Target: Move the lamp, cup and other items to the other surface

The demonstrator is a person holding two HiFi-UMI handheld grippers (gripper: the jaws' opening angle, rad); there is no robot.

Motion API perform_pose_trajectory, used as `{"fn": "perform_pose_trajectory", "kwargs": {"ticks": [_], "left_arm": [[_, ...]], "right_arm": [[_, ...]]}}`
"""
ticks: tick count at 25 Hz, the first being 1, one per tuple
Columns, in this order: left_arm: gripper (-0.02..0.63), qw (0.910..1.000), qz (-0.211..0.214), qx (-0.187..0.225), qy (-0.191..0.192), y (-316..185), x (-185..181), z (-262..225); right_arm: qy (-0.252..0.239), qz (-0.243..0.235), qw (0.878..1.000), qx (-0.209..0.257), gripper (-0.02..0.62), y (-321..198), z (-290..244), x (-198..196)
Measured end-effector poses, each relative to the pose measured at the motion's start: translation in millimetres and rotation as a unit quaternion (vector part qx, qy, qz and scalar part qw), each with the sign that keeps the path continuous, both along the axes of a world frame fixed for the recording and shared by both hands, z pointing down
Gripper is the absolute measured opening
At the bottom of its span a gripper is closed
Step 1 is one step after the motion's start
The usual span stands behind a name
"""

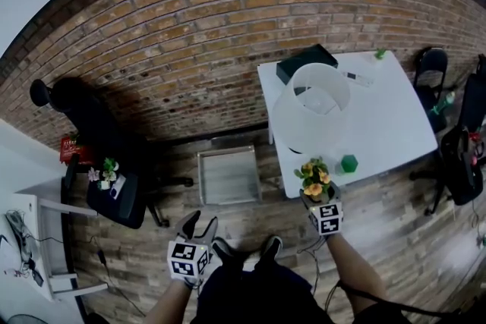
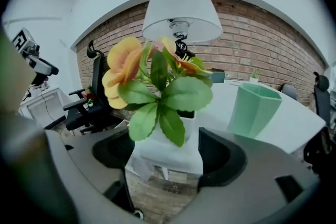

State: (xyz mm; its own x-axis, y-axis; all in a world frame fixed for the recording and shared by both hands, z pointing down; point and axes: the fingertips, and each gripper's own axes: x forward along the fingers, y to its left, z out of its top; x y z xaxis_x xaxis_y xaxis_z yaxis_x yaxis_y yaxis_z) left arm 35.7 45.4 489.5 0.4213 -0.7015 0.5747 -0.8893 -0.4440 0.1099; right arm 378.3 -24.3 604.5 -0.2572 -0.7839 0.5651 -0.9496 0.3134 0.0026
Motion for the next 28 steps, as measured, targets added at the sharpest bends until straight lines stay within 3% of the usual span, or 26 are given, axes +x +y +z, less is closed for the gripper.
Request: {"fn": "perform_pose_trajectory", "kwargs": {"ticks": [8, 13, 20, 25, 28], "left_arm": [[0.206, 0.9989, 0.036, 0.009, 0.029, 3.1, -5.8, 0.4], [0.206, 0.9976, 0.051, 0.012, 0.044, 9.1, -30.9, -2.2], [0.195, 0.9951, 0.058, 0.048, 0.064, 11.5, -83.6, -30.5], [0.064, 0.9905, 0.048, 0.103, 0.078, 9.4, -123.5, -78.1], [0.014, 0.9843, 0.052, 0.145, 0.086, 11.0, -144.6, -108.0]], "right_arm": [[-0.046, 0.043, 0.998, -0.016, 0.338, 54.2, -8.5, -18.8], [-0.088, 0.05, 0.995, -0.02, 0.182, 93.0, -21.1, -72.7], [-0.083, -0.007, 0.995, 0.047, 0.128, 93.3, -98.4, -172.0], [-0.076, -0.026, 0.989, 0.123, 0.028, 80.3, -174.5, -225.5], [-0.078, -0.029, 0.983, 0.165, 0.006, 76.9, -217.3, -252.1]]}}
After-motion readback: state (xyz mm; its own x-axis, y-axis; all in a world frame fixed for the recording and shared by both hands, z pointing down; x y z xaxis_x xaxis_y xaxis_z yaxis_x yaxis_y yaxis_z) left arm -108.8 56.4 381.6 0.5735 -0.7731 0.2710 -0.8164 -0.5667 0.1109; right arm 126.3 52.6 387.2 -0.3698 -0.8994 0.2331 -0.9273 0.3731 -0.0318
